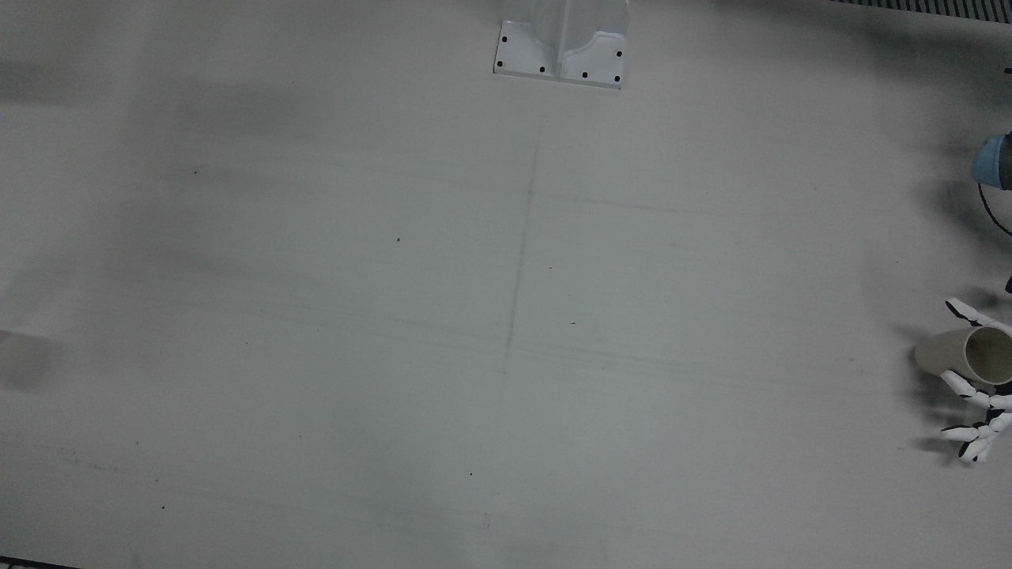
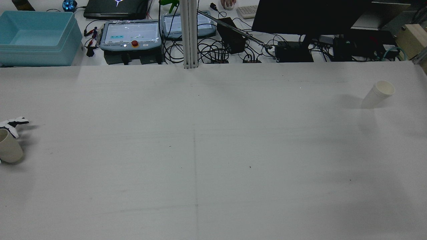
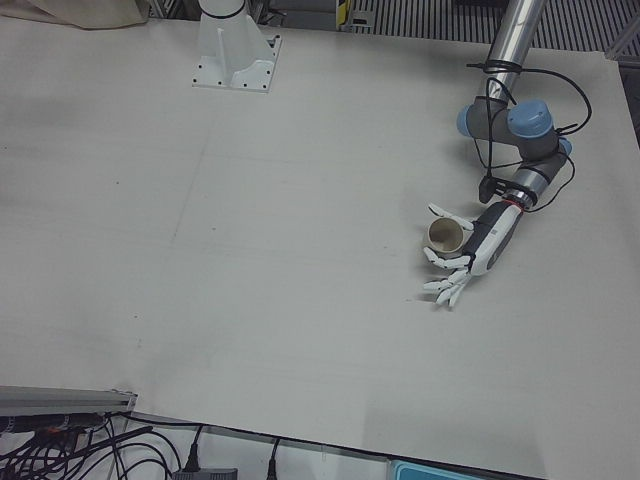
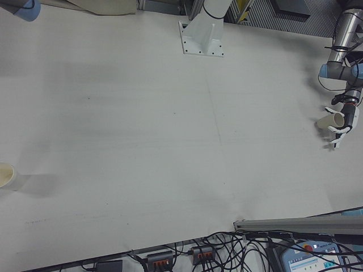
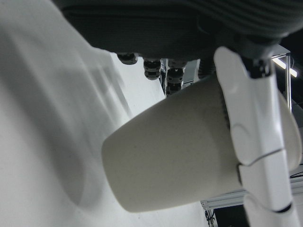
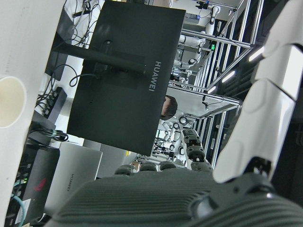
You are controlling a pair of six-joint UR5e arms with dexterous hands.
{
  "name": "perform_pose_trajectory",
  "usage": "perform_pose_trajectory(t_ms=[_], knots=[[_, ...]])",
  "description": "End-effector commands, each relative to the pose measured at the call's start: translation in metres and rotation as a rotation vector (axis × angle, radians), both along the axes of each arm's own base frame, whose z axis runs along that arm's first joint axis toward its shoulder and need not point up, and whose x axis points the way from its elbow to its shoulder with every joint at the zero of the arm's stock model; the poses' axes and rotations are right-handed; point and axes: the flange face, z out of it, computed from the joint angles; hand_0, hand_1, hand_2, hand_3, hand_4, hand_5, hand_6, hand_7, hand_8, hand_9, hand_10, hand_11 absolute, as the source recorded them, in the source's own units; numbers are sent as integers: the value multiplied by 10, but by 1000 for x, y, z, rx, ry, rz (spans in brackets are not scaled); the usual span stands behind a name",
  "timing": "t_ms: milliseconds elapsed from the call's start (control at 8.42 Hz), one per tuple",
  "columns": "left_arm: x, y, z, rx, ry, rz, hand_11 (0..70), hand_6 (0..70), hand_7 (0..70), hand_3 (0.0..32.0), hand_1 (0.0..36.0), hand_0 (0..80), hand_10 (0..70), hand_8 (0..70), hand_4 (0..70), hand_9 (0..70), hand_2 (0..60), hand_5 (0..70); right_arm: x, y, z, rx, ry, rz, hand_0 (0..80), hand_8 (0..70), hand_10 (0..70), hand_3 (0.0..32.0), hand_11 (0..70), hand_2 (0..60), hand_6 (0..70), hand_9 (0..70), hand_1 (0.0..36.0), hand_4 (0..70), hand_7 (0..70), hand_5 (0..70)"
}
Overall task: Pour water
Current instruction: 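Reach the right hand to the far white paper cup and grasp it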
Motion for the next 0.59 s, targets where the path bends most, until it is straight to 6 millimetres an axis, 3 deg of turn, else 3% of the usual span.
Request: perform_pose_trajectory(t_ms=[0, 119, 356, 475], knots=[[7, -12, -48, -27, 53, 3, 27, 156, 225, 0, 350, 516, 8, 59, 700, 83, 600, 700, -48, -13, 204, -18, -32, -80, 492, 0, 0, 0, 0, 88, 2, 0, 174, 23, 0, 58], [8, -13, -56, -25, 59, 1, 27, 156, 225, 0, 341, 510, 9, 60, 700, 84, 600, 700, -57, -19, 204, -20, -33, -98, 496, 0, 0, 0, 0, 98, 17, 0, 180, 42, 17, 95], [6, -12, -55, -38, 70, 2, 26, 156, 225, 0, 333, 515, 8, 61, 700, 84, 600, 700, -70, -61, 188, 6, -20, -104, 498, 0, 0, 0, 0, 98, 17, 0, 182, 32, 22, 100], [4, -10, -53, -44, 75, 0, 24, 153, 223, 0, 333, 517, 7, 59, 700, 83, 600, 700, -79, -70, 184, 1, -16, -115, 490, 0, 0, 0, 0, 102, 21, 0, 175, 33, 31, 97]])
